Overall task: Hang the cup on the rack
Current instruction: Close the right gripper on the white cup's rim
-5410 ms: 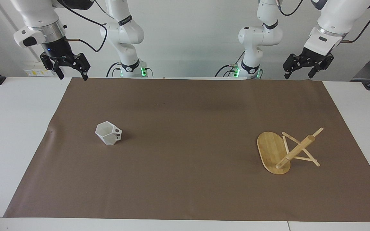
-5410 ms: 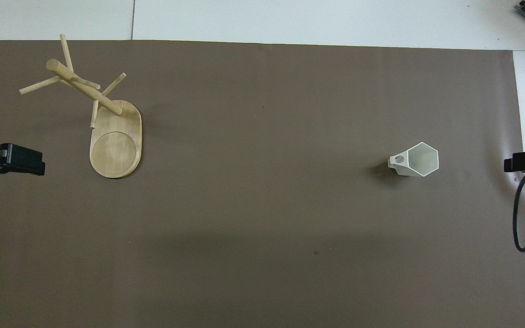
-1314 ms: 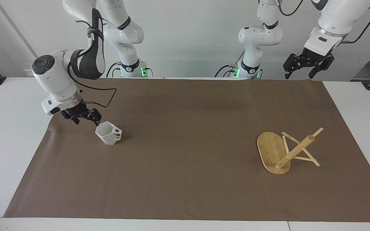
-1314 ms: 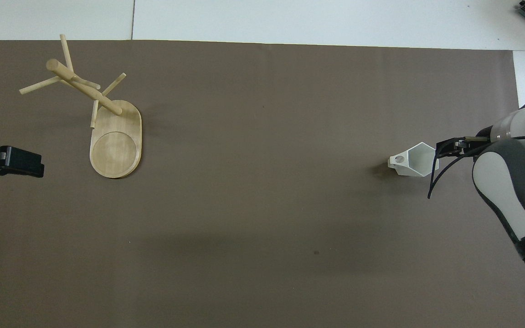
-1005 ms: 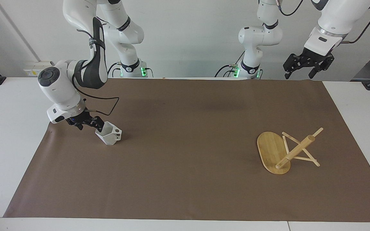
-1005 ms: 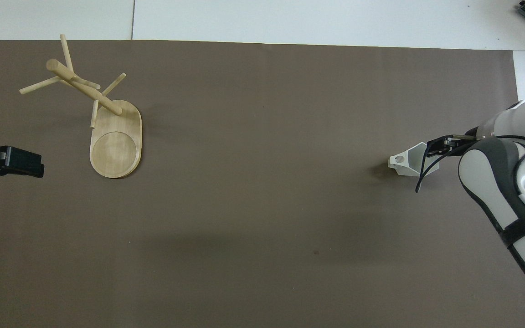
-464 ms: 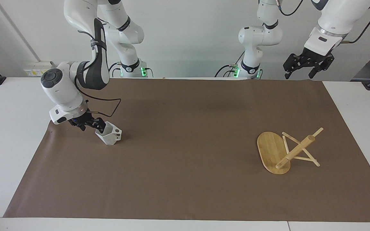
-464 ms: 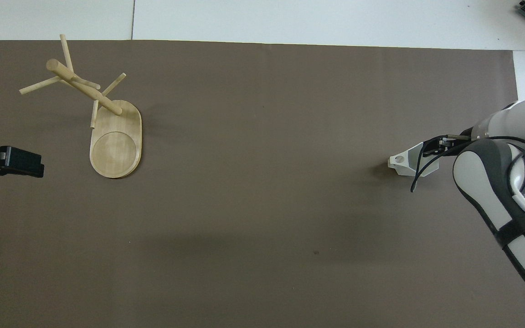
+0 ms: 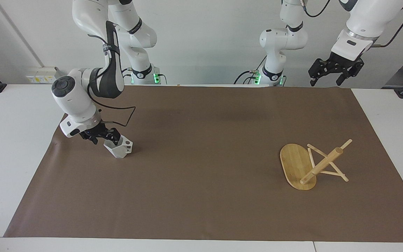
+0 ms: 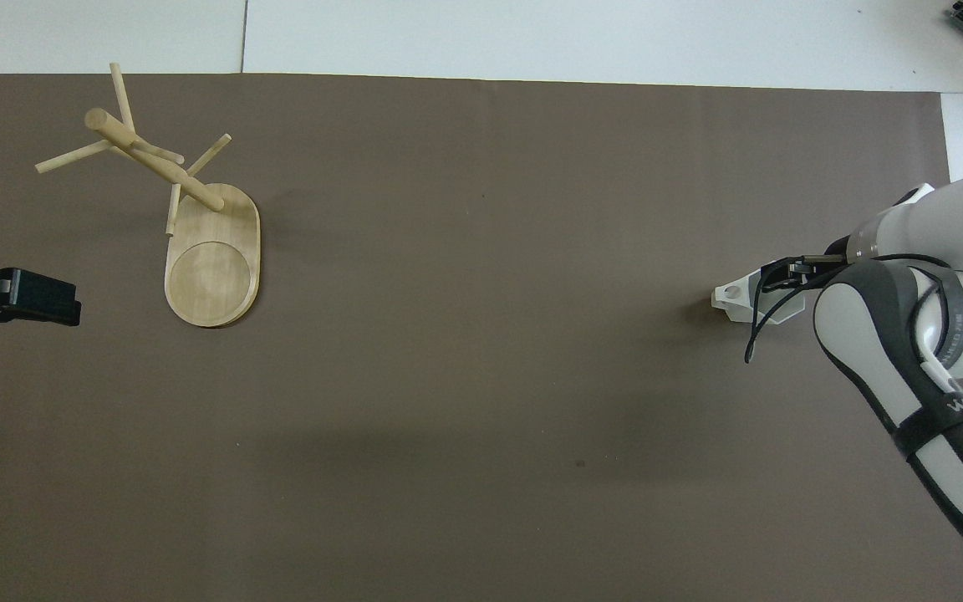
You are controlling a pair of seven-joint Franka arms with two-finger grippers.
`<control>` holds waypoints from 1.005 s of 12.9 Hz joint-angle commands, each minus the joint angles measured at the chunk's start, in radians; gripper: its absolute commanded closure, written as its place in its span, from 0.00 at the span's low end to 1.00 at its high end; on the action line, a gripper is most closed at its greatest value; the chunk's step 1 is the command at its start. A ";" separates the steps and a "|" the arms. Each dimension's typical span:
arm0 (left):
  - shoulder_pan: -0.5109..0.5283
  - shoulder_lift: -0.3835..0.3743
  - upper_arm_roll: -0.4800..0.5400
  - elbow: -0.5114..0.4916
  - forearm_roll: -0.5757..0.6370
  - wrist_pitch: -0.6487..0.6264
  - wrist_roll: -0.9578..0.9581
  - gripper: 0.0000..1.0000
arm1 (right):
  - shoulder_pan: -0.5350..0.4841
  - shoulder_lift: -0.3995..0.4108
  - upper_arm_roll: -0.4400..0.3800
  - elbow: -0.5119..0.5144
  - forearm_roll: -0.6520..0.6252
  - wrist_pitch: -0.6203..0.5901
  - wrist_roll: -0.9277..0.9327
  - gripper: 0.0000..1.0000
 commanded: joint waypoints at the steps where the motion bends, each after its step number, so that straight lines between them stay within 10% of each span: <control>1: -0.003 -0.026 0.003 -0.031 0.010 0.015 0.015 0.00 | -0.009 -0.007 0.004 -0.022 -0.014 0.030 -0.022 0.13; 9: -0.006 -0.026 0.001 -0.031 0.009 0.012 0.015 0.00 | -0.017 -0.007 0.004 -0.022 -0.014 0.045 -0.004 0.75; 13: -0.009 -0.026 0.001 -0.031 -0.001 0.010 0.015 0.00 | -0.017 -0.005 0.004 -0.020 -0.014 0.045 -0.004 0.86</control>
